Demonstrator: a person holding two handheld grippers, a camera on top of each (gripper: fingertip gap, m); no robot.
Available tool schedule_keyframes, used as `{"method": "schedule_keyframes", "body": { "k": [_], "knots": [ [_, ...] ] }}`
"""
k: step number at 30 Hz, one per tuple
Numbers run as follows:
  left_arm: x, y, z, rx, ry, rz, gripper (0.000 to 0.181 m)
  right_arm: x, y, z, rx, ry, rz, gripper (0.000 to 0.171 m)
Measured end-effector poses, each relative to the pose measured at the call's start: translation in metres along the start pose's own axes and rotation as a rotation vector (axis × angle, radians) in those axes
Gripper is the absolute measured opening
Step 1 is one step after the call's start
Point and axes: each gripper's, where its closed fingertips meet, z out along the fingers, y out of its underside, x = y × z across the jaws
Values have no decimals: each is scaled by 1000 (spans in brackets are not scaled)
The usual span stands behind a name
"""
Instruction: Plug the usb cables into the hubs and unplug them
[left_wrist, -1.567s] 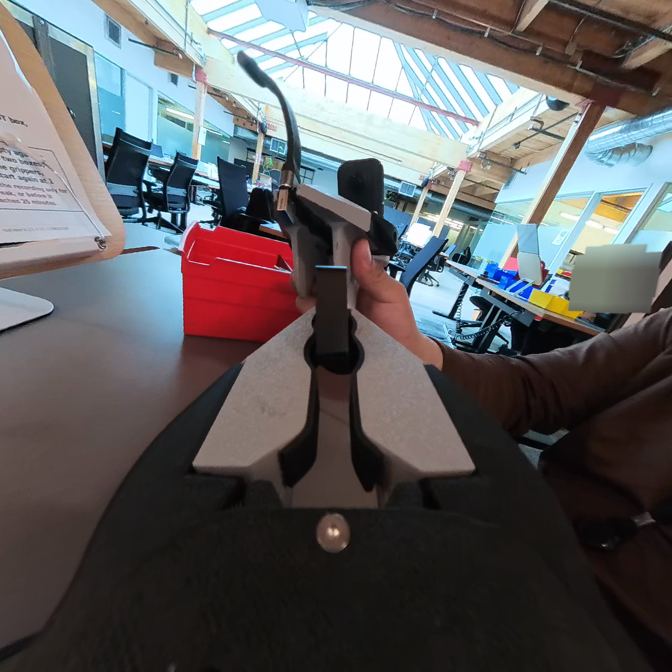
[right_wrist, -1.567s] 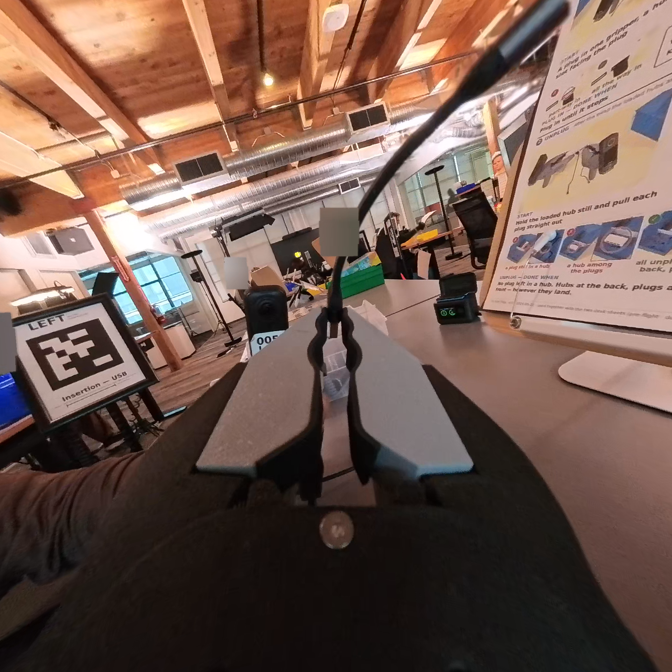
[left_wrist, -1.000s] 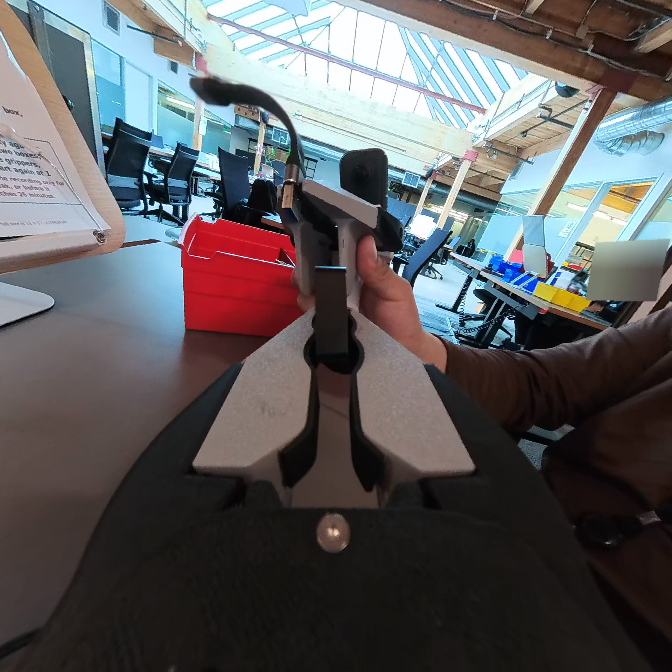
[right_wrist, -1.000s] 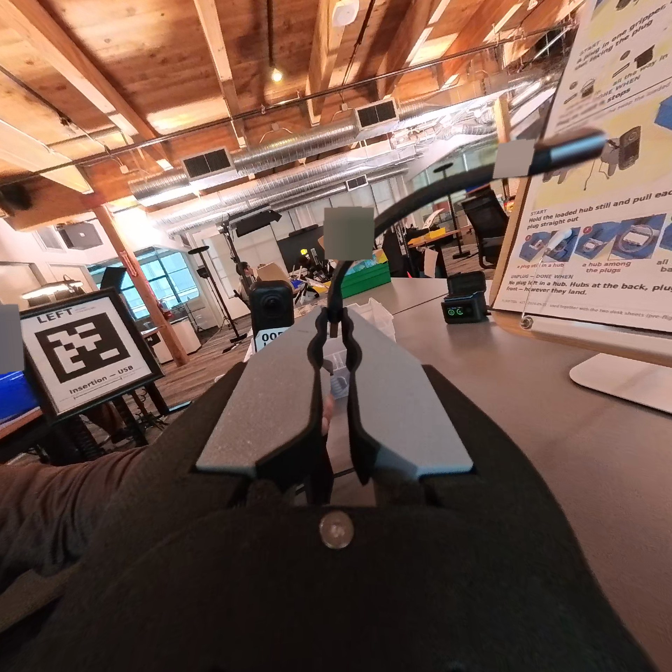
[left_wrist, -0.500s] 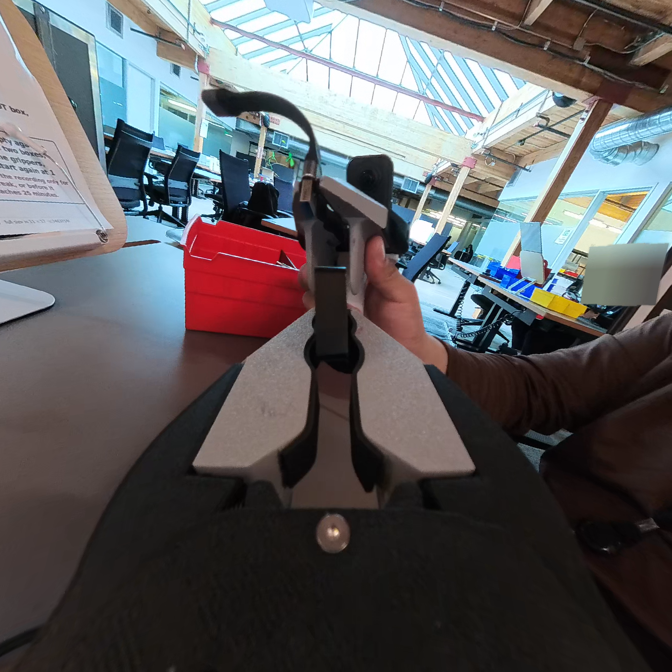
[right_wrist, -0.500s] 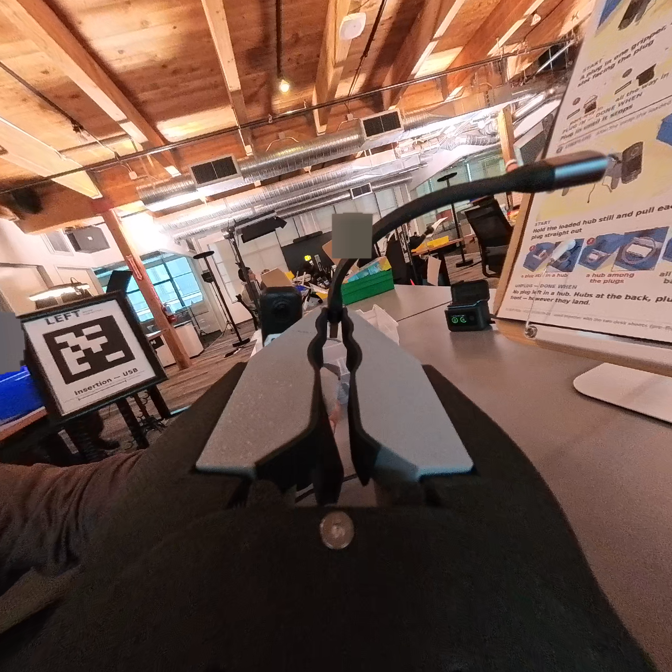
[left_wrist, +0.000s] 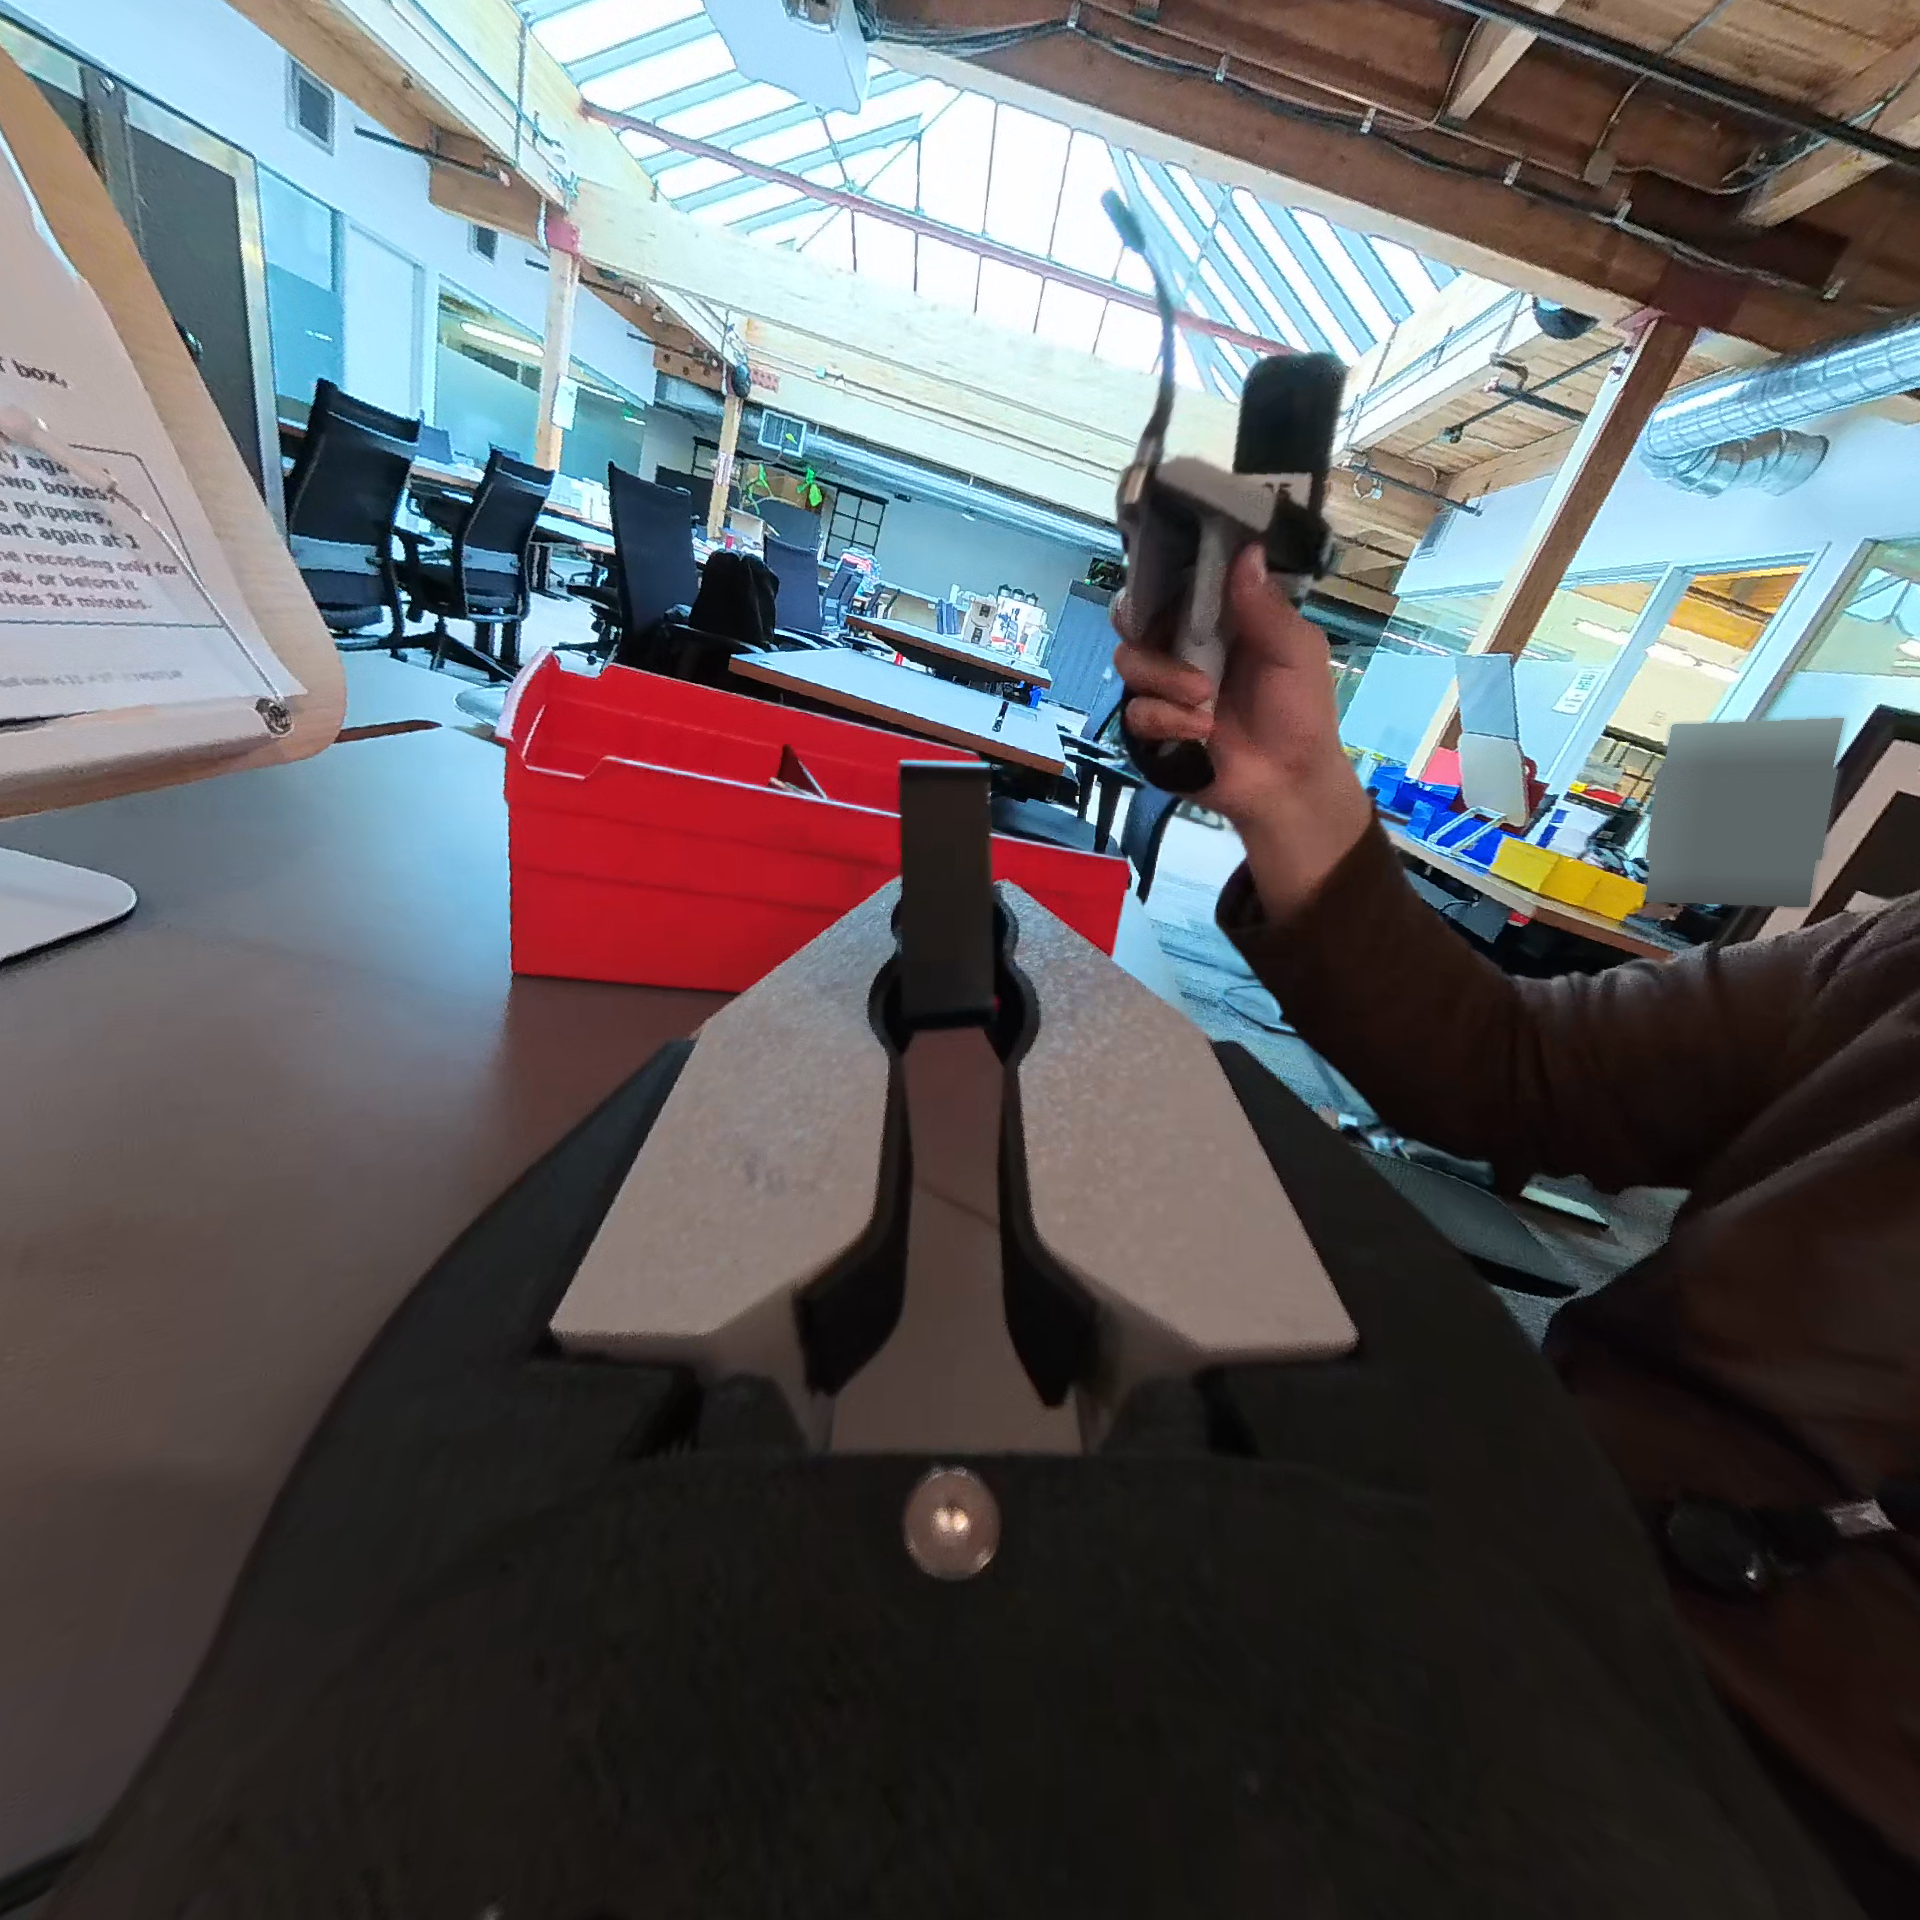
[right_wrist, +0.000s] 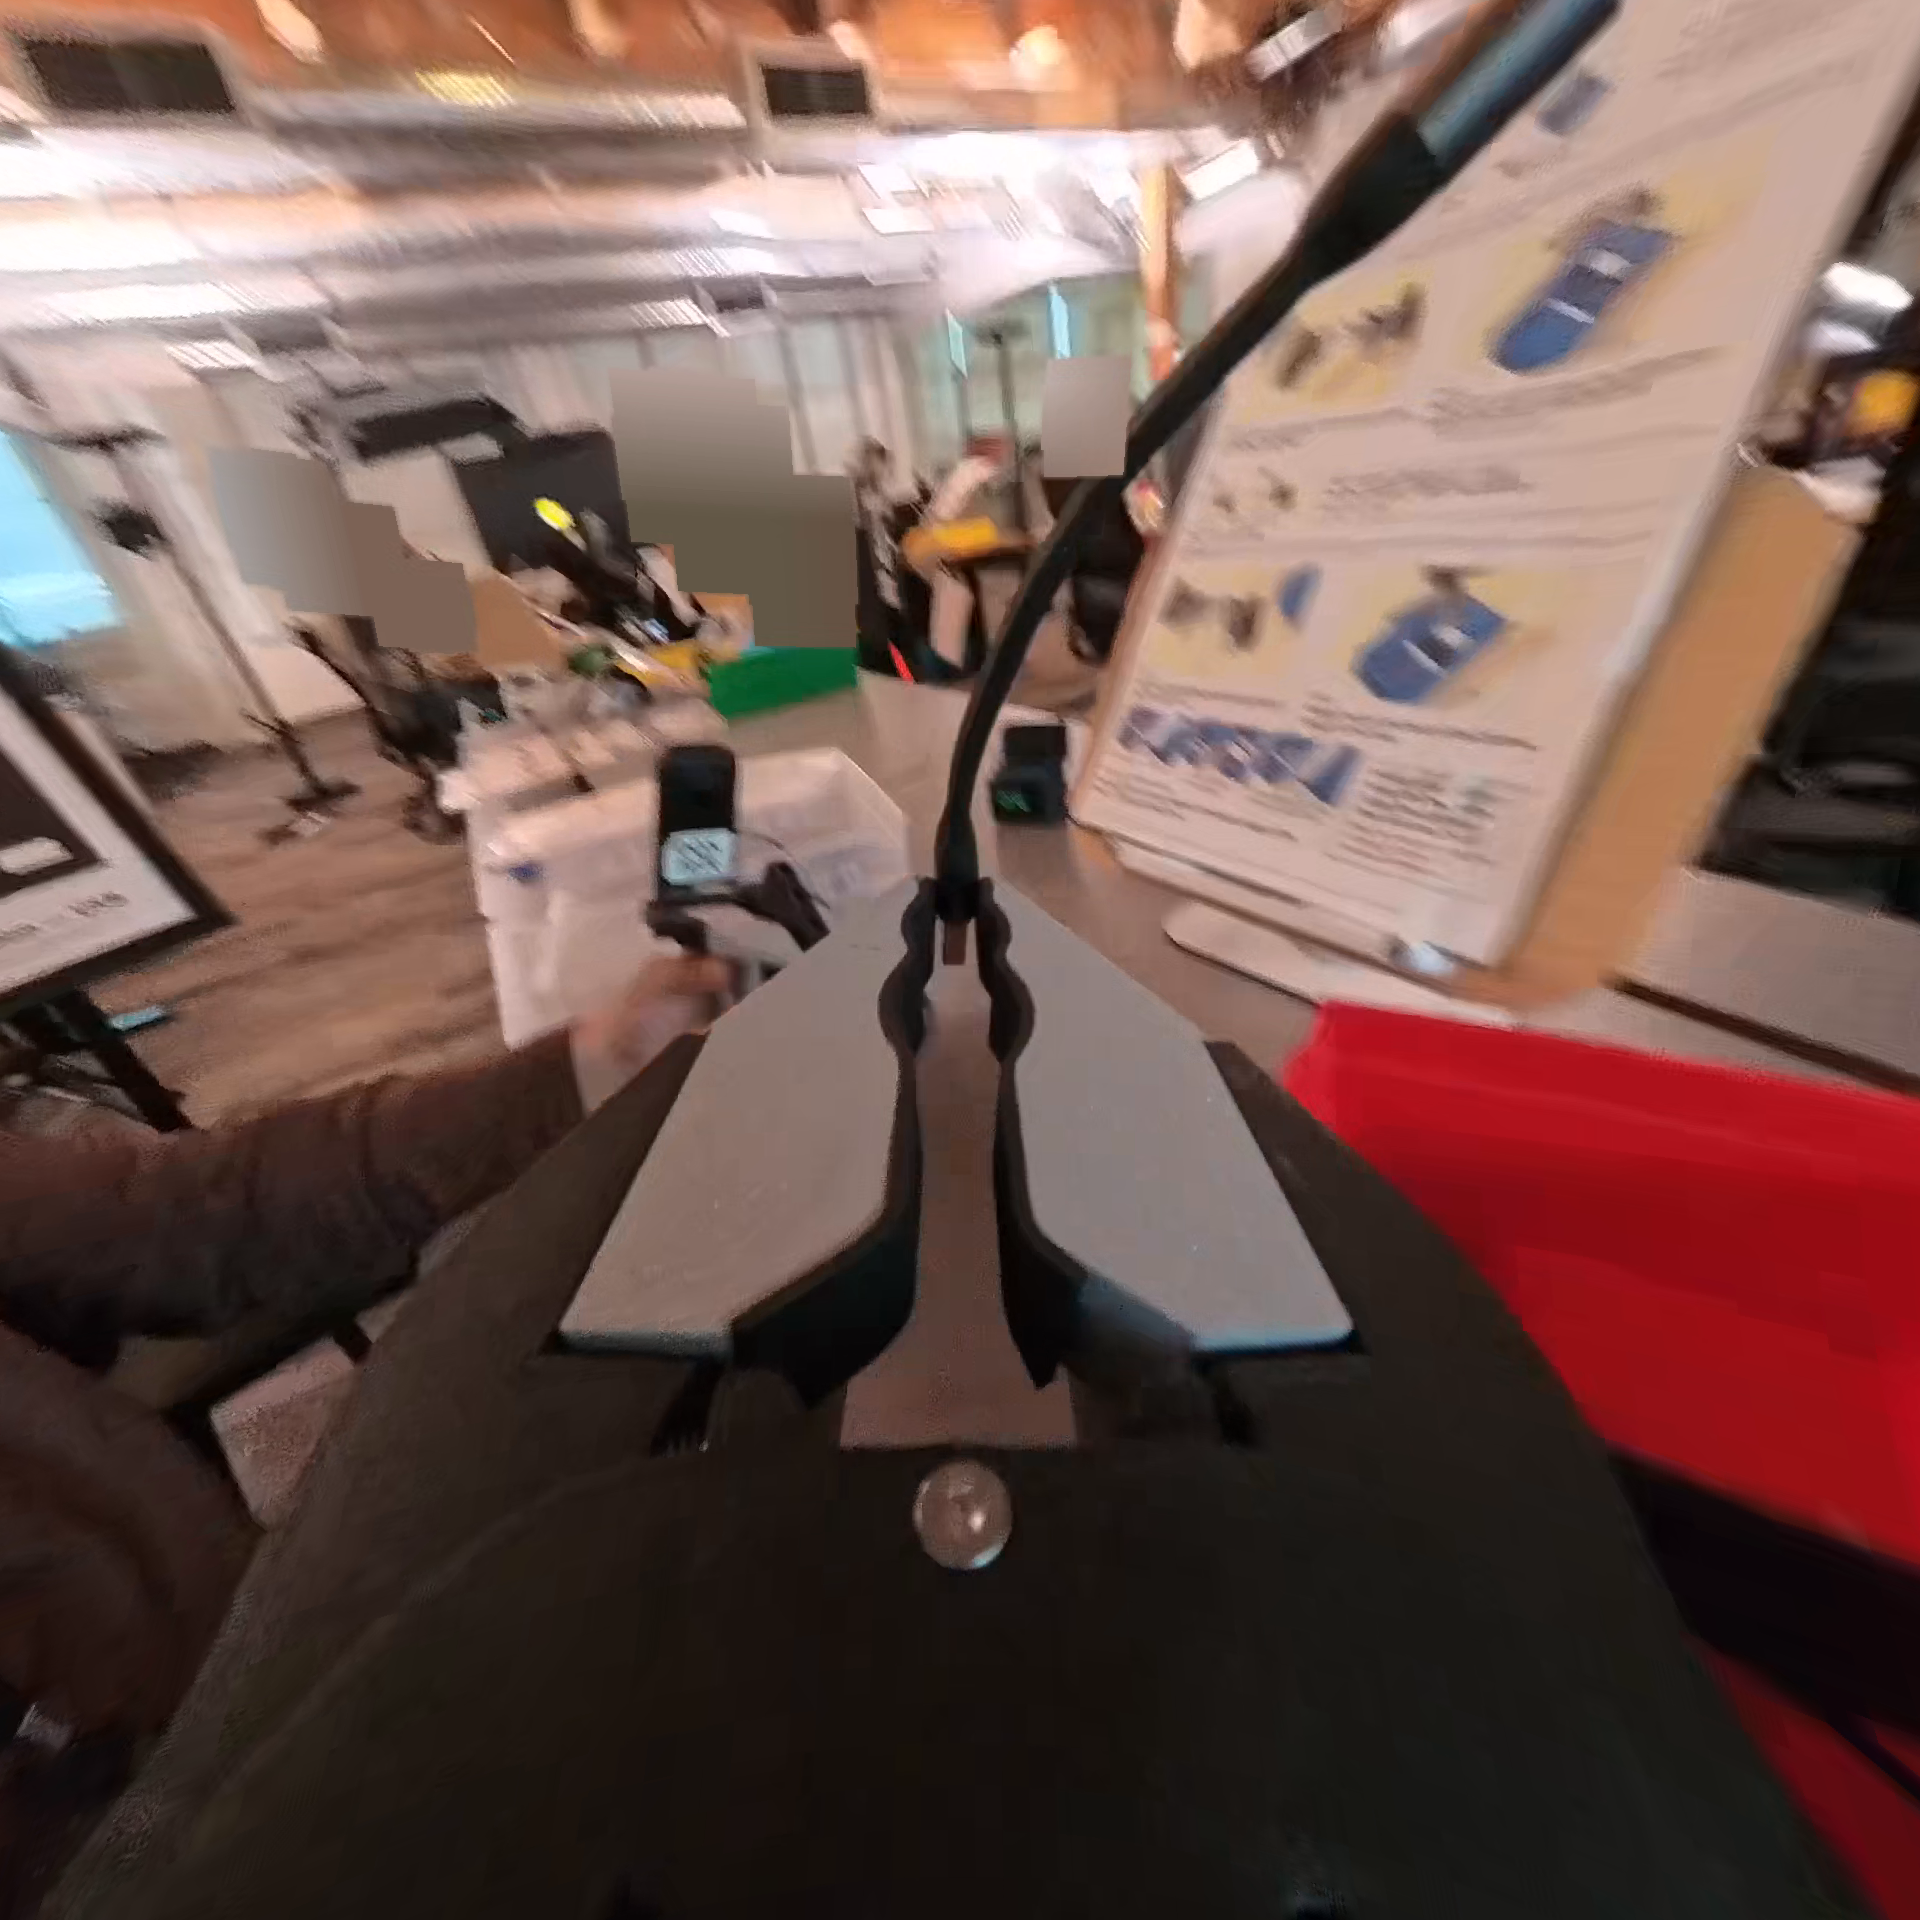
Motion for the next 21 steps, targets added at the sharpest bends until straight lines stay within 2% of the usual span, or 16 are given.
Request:
{"method": "schedule_keyframes", "body": {
  "k": [4,8,11,15,18,19,21],
  "knots": [
    [3,-3,-1,12,8,2,8,29,13,-56,-162,102,102,4],
    [5,0,1,-3,11,7,8,44,48,-82,-310,181,214,4],
    [5,2,2,-17,5,18,8,57,83,-87,-414,240,306,7],
    [3,3,1,-17,3,5,8,89,112,-103,-550,438,291,31],
    [4,3,1,-13,9,1,8,94,108,-104,-585,530,213,45],
    [4,3,1,-13,14,-2,8,89,101,-96,-564,520,170,46],
    [7,3,2,-17,33,-8,8,61,87,-67,-506,387,109,47]
  ]
}}
